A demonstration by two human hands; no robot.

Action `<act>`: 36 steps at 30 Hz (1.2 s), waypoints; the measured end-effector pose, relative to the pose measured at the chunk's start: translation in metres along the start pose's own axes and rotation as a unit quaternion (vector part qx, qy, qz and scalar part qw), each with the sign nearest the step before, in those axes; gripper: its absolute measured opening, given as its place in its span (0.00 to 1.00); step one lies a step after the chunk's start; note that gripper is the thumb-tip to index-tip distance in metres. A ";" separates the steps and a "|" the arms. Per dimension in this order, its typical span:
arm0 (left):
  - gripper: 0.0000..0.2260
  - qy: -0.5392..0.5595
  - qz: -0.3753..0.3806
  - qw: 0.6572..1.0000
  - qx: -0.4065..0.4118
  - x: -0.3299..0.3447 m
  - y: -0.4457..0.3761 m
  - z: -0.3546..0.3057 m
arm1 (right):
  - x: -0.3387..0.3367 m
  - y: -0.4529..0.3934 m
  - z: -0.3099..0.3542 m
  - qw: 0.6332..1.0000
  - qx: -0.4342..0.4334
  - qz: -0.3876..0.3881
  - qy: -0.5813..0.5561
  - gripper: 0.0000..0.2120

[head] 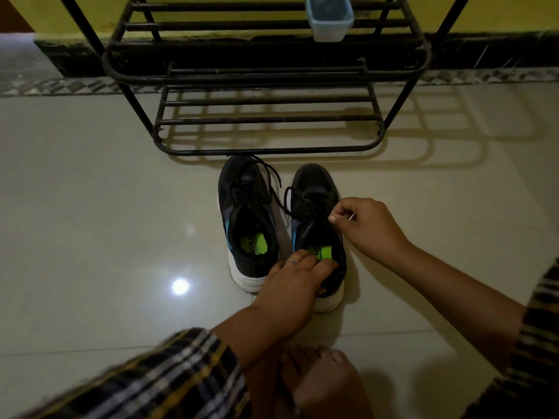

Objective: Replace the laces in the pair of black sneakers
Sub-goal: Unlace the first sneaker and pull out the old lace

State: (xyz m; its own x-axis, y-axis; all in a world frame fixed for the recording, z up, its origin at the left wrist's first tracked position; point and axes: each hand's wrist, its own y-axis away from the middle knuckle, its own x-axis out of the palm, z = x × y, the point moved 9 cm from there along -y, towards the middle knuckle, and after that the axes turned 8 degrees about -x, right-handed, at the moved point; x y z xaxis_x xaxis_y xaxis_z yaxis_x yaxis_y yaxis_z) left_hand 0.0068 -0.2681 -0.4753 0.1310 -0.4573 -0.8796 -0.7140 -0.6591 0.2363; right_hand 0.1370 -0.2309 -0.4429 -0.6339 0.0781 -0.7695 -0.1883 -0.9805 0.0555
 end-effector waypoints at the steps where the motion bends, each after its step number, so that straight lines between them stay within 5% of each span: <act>1: 0.21 0.000 -0.002 1.000 0.000 0.000 0.000 0.000 | -0.002 0.000 0.003 1.000 -0.013 -0.002 0.024 0.03; 7: 0.21 0.001 -0.010 1.000 -0.002 0.001 0.002 0.000 | 0.006 0.004 0.028 0.978 -0.114 0.033 0.174 0.15; 12: 0.21 0.014 -0.022 1.000 0.011 0.000 0.002 -0.001 | 0.014 0.009 0.049 0.940 -0.214 -0.005 0.265 0.09; 14: 0.21 0.014 -0.020 1.000 0.009 0.000 0.002 -0.001 | 0.010 0.007 0.045 0.960 -0.193 -0.022 0.200 0.05; 17: 0.21 0.016 -0.016 1.000 0.005 0.003 0.001 0.001 | -0.007 -0.003 0.027 0.995 -0.044 -0.051 -0.077 0.03; 21: 0.21 0.025 -0.013 1.000 0.002 0.004 0.002 0.002 | -0.017 -0.007 0.020 0.955 0.080 -0.004 -0.285 0.05; 29: 0.22 0.023 -0.019 0.999 0.013 0.005 0.002 0.002 | -0.018 -0.011 0.046 0.887 0.055 0.006 -0.459 0.05; 31: 0.22 0.020 -0.018 1.000 0.013 0.005 0.002 0.002 | -0.014 -0.013 0.039 0.934 0.041 0.024 -0.355 0.08; 33: 0.22 0.026 -0.023 0.999 0.016 0.005 0.002 0.002 | -0.011 -0.013 0.034 0.992 -0.017 0.046 -0.119 0.08; 36: 0.21 0.035 -0.037 0.998 0.023 0.005 0.002 0.002 | 0.007 -0.003 0.036 0.984 -0.100 0.076 0.123 0.13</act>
State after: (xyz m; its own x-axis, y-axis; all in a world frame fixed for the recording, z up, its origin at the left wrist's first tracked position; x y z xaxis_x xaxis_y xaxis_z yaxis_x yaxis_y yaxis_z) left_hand 0.0044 -0.2708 -0.4803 0.2314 -0.4507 -0.8622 -0.7308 -0.6655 0.1517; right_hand 0.1062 -0.2210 -0.4257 -0.4386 -0.0944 -0.8937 0.0628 -0.9953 0.0743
